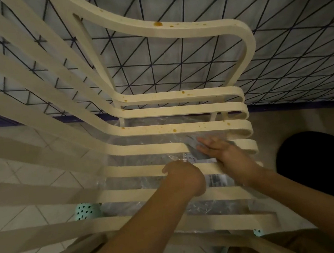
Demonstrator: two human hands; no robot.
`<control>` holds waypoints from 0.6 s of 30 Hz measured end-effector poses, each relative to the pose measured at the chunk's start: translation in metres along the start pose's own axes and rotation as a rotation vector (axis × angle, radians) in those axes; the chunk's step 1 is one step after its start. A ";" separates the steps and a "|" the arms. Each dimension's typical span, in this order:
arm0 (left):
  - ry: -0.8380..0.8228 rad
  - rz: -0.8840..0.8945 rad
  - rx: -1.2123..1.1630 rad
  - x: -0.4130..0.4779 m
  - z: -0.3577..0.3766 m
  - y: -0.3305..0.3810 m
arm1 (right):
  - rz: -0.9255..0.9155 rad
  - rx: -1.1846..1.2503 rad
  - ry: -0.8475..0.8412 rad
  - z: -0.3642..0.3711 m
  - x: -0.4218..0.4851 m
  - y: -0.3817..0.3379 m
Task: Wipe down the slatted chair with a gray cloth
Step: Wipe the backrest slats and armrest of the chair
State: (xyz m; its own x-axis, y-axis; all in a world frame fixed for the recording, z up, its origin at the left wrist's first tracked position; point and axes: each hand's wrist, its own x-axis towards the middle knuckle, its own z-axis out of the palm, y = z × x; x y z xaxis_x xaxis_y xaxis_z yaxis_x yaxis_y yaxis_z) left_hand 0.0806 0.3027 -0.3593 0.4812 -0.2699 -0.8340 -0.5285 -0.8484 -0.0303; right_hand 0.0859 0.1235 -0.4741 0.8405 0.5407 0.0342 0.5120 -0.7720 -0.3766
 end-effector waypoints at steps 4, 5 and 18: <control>-0.054 -0.015 -0.016 0.001 0.000 0.000 | -0.095 0.062 0.063 0.027 0.034 -0.022; -0.049 -0.022 -0.047 0.000 0.001 0.000 | -0.113 0.071 0.070 0.029 0.040 -0.028; -0.089 0.029 -0.130 -0.003 0.000 -0.005 | -0.039 0.227 0.035 -0.021 -0.027 0.016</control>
State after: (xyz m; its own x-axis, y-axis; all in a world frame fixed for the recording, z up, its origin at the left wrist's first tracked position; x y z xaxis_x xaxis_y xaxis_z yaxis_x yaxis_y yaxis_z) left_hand 0.0819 0.3075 -0.3565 0.3999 -0.2584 -0.8794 -0.4435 -0.8942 0.0611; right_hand 0.0752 0.0890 -0.4615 0.8287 0.5534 0.0838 0.4946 -0.6540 -0.5724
